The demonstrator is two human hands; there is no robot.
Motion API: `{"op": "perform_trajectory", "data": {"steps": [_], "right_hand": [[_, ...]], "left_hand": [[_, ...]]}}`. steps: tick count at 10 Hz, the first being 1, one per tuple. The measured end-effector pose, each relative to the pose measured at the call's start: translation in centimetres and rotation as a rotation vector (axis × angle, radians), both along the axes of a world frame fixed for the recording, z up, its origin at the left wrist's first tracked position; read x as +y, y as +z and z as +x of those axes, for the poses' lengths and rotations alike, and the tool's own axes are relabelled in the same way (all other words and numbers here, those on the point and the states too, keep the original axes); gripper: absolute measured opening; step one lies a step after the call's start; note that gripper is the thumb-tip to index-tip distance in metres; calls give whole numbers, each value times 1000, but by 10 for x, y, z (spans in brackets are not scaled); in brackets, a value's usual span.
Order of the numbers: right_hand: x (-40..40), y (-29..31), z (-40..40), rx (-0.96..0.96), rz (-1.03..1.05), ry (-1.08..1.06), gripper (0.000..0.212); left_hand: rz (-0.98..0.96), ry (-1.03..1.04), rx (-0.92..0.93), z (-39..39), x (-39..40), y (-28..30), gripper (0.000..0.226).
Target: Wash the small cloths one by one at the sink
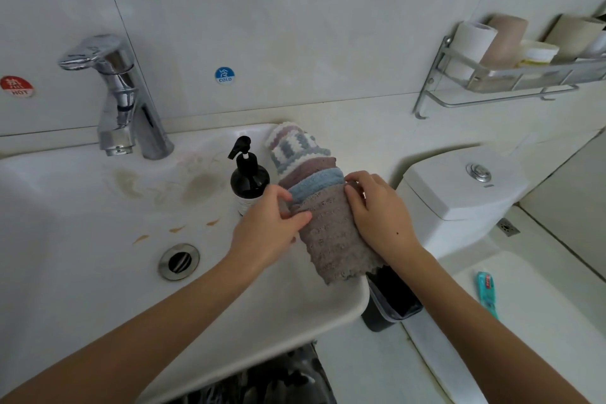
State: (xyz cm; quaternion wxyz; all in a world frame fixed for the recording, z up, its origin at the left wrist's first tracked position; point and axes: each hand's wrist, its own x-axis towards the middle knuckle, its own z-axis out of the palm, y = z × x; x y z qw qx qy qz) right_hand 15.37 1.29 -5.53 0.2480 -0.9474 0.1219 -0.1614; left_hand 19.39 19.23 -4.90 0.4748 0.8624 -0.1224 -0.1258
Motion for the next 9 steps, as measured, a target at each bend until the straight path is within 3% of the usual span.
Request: {"op": "perform_trajectory", "data": {"steps": [1,2,3,4,6,8,9], "right_hand": [[-3,0,-6,-122,-34,4,40],[-7,6,-14,-205,-55,194,60],[-10,2,-18,3,-58,398,84],[-16,-10,-19,217,80,480,91],[-16,-13,-21,260,98,474,89],[-3,2,-24,185,-227,399,98],[19,14,-23,30,-386,447,83]], "left_hand": [[139,-27,-574,-5,6,-4,35],[225,-283,-739,-7,7,-1,54],[434,-487,-645,-7,-1,-7,94],[562,-528,-617,-3,-7,-24,106],[600,-507,-660,-4,-9,-37,108],[598,-553,-591,-9,2,-17,98],[557,-607,-613,-7,27,-12,84]]}}
